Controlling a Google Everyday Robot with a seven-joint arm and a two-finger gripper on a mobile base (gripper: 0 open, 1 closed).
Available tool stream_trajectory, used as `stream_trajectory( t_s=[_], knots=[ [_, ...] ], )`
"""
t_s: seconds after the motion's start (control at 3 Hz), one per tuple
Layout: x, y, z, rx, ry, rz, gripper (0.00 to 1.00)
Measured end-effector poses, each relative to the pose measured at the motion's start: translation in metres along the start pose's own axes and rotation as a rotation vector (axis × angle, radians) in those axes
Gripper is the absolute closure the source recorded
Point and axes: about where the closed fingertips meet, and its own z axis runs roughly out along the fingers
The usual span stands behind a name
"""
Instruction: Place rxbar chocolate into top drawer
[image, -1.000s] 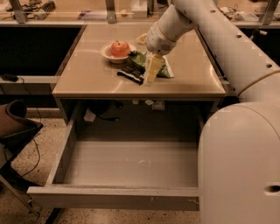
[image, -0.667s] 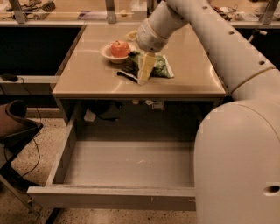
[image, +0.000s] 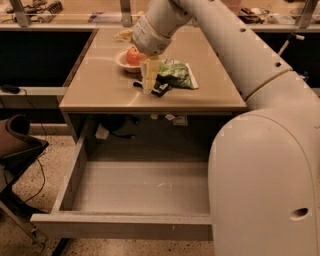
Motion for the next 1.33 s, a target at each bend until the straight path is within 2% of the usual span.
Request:
stream_trajectory(
  t_s=[0.33, 0.67, 1.0, 1.33],
  knots=[
    [0.009, 0.015, -0.004, 0.002, 0.024, 0.055, 0.00],
    [0.018, 0.048, -0.032, 0.059, 0.069, 0.181, 0.00],
    [0.033, 0.079, -0.019, 0.009, 0.080, 0.226, 0.00],
    [0.032, 0.077, -0.018, 0.007, 0.079, 0.219, 0.00]
  ],
)
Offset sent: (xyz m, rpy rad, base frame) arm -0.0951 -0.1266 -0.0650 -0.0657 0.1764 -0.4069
